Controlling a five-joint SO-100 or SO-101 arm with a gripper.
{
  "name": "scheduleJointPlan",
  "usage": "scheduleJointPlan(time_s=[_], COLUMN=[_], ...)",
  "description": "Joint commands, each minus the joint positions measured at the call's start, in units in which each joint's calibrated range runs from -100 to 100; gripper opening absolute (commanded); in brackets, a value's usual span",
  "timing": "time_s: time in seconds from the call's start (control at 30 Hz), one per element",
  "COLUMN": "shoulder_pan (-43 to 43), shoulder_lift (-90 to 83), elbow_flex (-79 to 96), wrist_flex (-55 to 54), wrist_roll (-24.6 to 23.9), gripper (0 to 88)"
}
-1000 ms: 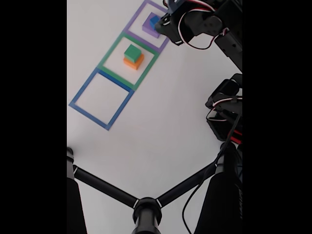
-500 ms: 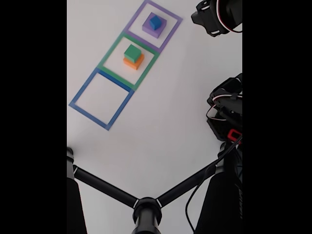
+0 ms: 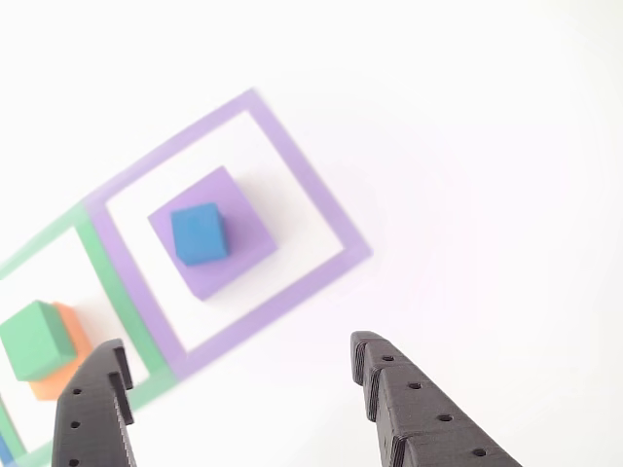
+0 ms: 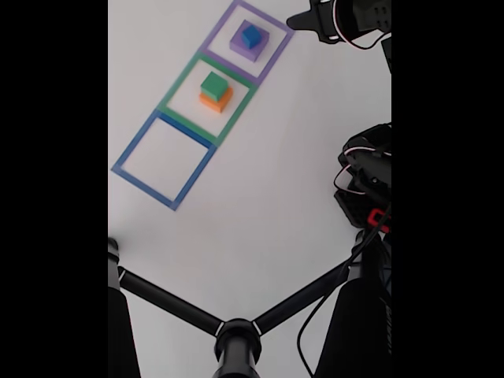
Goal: Tower of hanoi
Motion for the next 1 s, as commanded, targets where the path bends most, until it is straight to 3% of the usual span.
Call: scheduleJointPlan(time_s=[0.0,0.47,0.73,0.97], shoulder_pan=[0.28,-3.46,-5.09,-5.76], shoulder_lift=[-0.65,11.54,27.53,40.21], elbow_flex=[10.06,42.78,43.60,39.88], wrist_flex=[-18.61,-74.56,-94.56,-105.17], wrist_roll=[0.59,0.59,0.59,0.59], gripper=[30.4,31.1,31.5,31.4])
